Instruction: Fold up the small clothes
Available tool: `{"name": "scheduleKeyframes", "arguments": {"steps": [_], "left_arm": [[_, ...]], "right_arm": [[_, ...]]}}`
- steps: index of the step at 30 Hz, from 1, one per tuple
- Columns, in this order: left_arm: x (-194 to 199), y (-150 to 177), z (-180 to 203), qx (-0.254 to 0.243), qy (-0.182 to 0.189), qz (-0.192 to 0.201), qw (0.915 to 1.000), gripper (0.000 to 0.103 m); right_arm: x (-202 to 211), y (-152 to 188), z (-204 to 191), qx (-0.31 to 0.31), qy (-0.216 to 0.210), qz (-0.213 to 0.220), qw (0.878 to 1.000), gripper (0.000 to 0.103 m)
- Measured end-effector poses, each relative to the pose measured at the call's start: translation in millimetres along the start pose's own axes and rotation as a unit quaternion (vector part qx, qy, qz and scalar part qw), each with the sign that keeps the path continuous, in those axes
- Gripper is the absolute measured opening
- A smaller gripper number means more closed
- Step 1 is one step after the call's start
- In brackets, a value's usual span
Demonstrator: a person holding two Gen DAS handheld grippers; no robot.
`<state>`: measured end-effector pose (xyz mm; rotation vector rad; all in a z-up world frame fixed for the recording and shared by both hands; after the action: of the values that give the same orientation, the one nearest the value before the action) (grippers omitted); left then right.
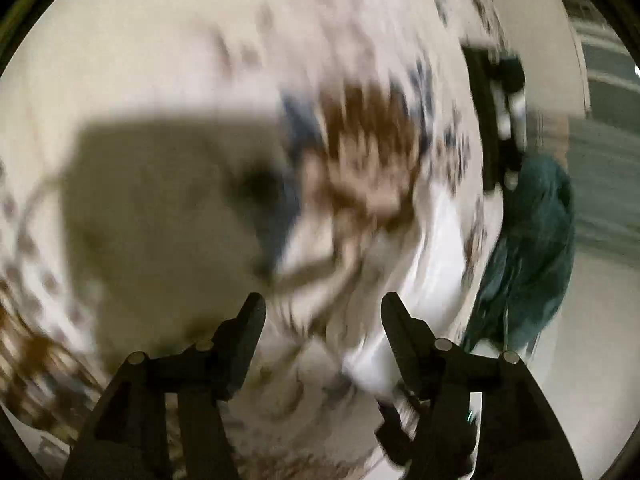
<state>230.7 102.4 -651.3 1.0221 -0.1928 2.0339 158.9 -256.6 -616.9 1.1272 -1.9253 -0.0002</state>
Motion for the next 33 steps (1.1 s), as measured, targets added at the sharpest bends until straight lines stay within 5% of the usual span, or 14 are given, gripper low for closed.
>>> {"name": "scheduleKeyframes", "arguments": {"steps": [2, 5, 9, 10, 11, 12, 13, 14, 20, 25, 27, 29, 32, 33], "left_arm": [[-17.6, 26.2, 4.5, -0.037, -0.041, -0.034, 0.9979, 0.058], [-44.0, 50.2, 15.8, -0.044, -0.017, -0.063, 0.9969, 0.058], [-65.5, 59.4, 14.7, 0.050, 0.074, -0.058, 0.9943, 0.056], [-65.8, 56.3, 11.6, 0.063, 0.081, -0.038, 0.9941, 0.049], [-62.7, 52.5, 7.7, 0.074, 0.087, -0.016, 0.9933, 0.008], [-60.9, 48.0, 5.5, 0.078, 0.086, -0.009, 0.9932, 0.003], [-57.0, 44.2, 2.9, 0.079, 0.081, -0.003, 0.9936, 0.003], [-51.6, 41.4, 3.6, 0.071, 0.079, 0.002, 0.9943, 0.003], [-13.3, 30.9, 22.3, -0.088, -0.002, 0.000, 0.9961, 0.008], [-0.7, 21.1, 6.9, -0.077, -0.027, 0.003, 0.9967, 0.019], [11.4, 18.1, -0.2, -0.076, -0.050, 0.007, 0.9958, 0.042], [22.2, 15.3, 7.3, -0.089, -0.070, 0.022, 0.9933, 0.056], [23.8, 3.2, 31.0, -0.139, -0.071, 0.029, 0.9873, 0.056], [14.2, -3.7, 45.4, -0.166, -0.071, 0.026, 0.9833, 0.056]], "right_arm": [[2.2, -1.6, 1.3, 0.019, 0.039, 0.001, 0.999, 0.051], [17.4, -3.5, -0.7, 0.061, 0.083, 0.030, 0.994, 0.054], [10.8, -2.6, 11.4, 0.024, 0.052, -0.004, 0.998, 0.054], [5.4, -2.0, 13.5, 0.012, 0.036, -0.014, 0.999, 0.054], [0.1, -1.3, 15.2, 0.001, 0.021, -0.021, 1.000, 0.053], [-2.3, -2.3, 20.3, -0.013, 0.009, -0.016, 1.000, 0.031], [-4.5, -3.2, 22.1, -0.024, -0.001, -0.008, 1.000, 0.012], [-5.9, -4.0, 22.3, -0.033, -0.004, -0.005, 0.999, 0.005], [3.3, -1.4, 19.1, -0.028, 0.019, 0.023, 0.999, 0.004], [0.2, 2.0, 12.7, -0.008, 0.036, 0.014, 0.999, 0.005], [1.4, 0.8, 8.8, 0.010, 0.057, 0.014, 0.998, 0.005], [3.2, -3.1, 2.3, 0.041, 0.088, 0.004, 0.995, 0.014], [18.2, -4.6, -10.4, 0.092, 0.131, 0.001, 0.987, 0.050], [26.2, -5.8, -17.5, 0.114, 0.138, 0.012, 0.984, 0.054]]}}
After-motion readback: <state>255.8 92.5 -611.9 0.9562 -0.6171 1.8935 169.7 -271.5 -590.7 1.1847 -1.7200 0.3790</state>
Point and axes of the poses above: each gripper's, at about its wrist camera, not at the fingertips, and x roughly against the way its jaws point, z to its right, y to its underside, the point moved 6 cm from there along -x, roughly the way its jaws point, and after that the axes turned 1 degree about -z, right-handed, at the moved point
